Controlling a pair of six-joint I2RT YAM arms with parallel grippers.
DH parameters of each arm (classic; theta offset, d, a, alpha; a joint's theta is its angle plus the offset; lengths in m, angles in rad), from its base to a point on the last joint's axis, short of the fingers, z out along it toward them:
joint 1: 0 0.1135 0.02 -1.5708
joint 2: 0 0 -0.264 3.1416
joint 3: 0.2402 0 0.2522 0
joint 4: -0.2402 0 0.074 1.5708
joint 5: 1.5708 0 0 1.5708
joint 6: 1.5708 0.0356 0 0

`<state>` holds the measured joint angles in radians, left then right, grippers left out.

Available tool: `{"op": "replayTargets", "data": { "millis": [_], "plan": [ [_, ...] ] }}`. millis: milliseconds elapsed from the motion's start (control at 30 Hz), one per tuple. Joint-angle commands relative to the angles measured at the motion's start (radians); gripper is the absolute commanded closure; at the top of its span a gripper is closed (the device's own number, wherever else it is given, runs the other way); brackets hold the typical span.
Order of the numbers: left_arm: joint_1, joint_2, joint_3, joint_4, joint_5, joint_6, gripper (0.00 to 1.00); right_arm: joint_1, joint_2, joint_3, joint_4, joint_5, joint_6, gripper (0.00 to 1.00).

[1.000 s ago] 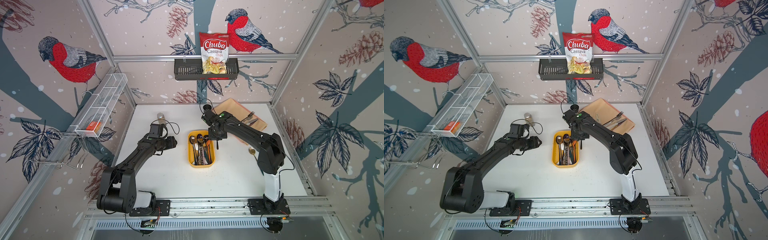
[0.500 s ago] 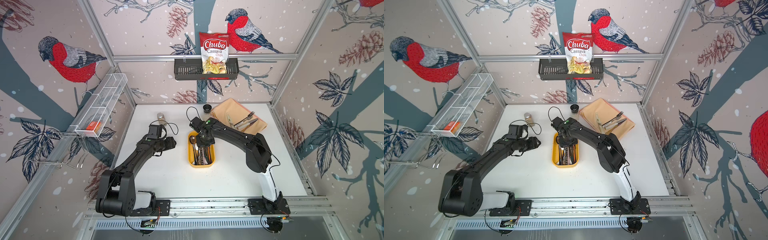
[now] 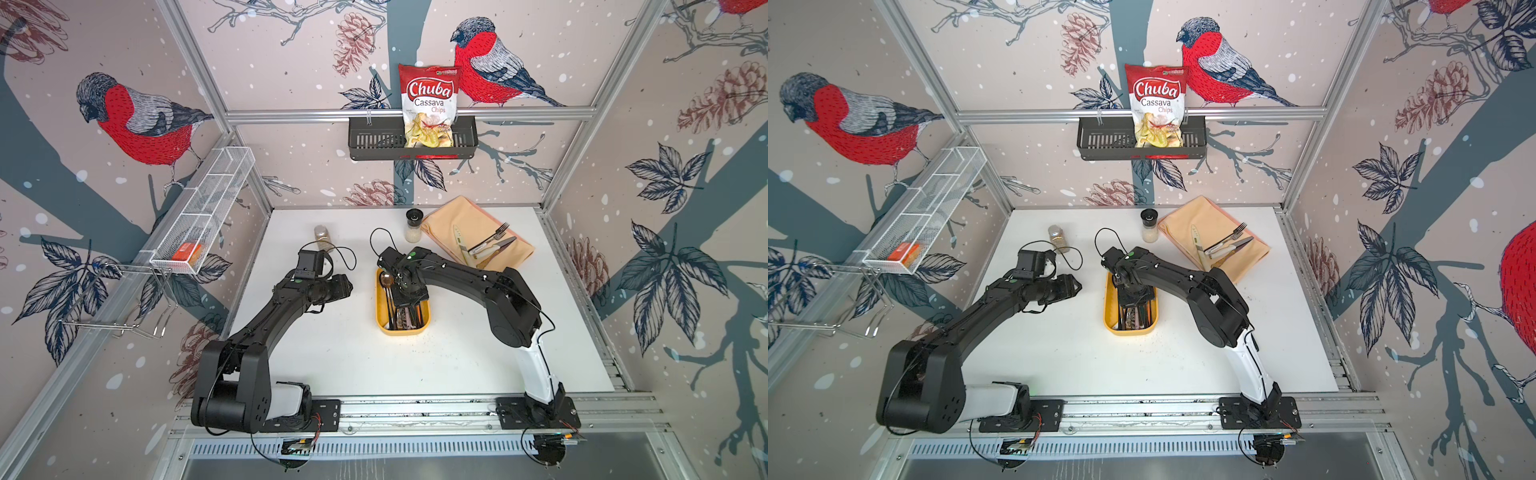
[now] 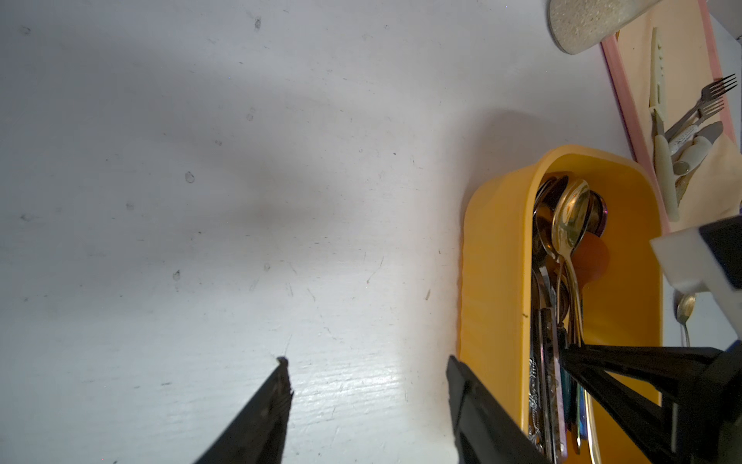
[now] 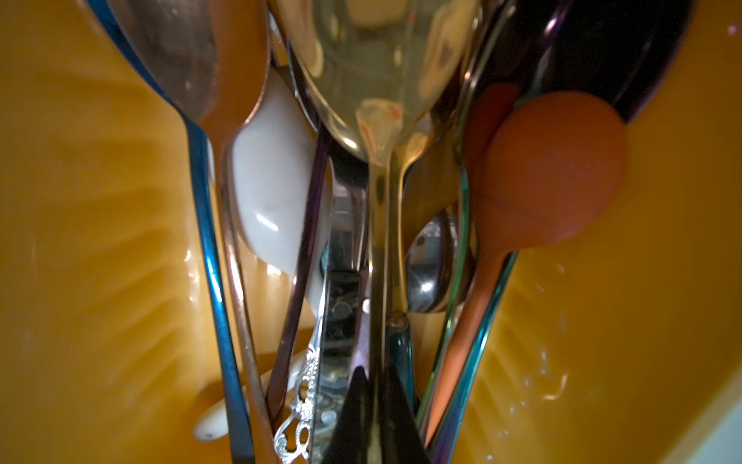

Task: Put the spoon into the storage box
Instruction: Place the spoon in the storage box.

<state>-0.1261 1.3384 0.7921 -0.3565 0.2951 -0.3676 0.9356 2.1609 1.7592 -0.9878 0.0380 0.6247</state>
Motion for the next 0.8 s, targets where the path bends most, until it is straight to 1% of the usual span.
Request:
{"op": "replayTargets", "data": {
  "millis": [0,133,200,367,633,767],
  "plan": [
    [0.002,-0.007,-0.003,-0.008,0.013,-0.004,0.36,0.004,0.005,-0.007,0.009,-0.001,-0.011,0.94],
    [0.002,-0.007,-0.002,-0.006,0.013,-0.002,0.36,0.008,0.002,-0.01,0.0,0.011,-0.011,0.9],
    [0.002,-0.006,-0.001,-0.006,0.014,-0.002,0.36,0.01,-0.003,-0.01,-0.004,0.02,-0.007,0.83],
    [0.002,-0.008,0.0,-0.005,0.017,0.002,0.36,0.011,-0.014,0.009,-0.015,0.045,-0.009,0.74],
    [0.002,-0.018,0.014,0.002,0.033,0.012,0.36,0.006,-0.051,0.062,-0.042,0.115,-0.031,0.71],
    [0.0,-0.025,0.025,0.006,0.046,0.018,0.36,-0.021,-0.105,0.044,-0.045,0.168,-0.041,0.71]
  ]
}}
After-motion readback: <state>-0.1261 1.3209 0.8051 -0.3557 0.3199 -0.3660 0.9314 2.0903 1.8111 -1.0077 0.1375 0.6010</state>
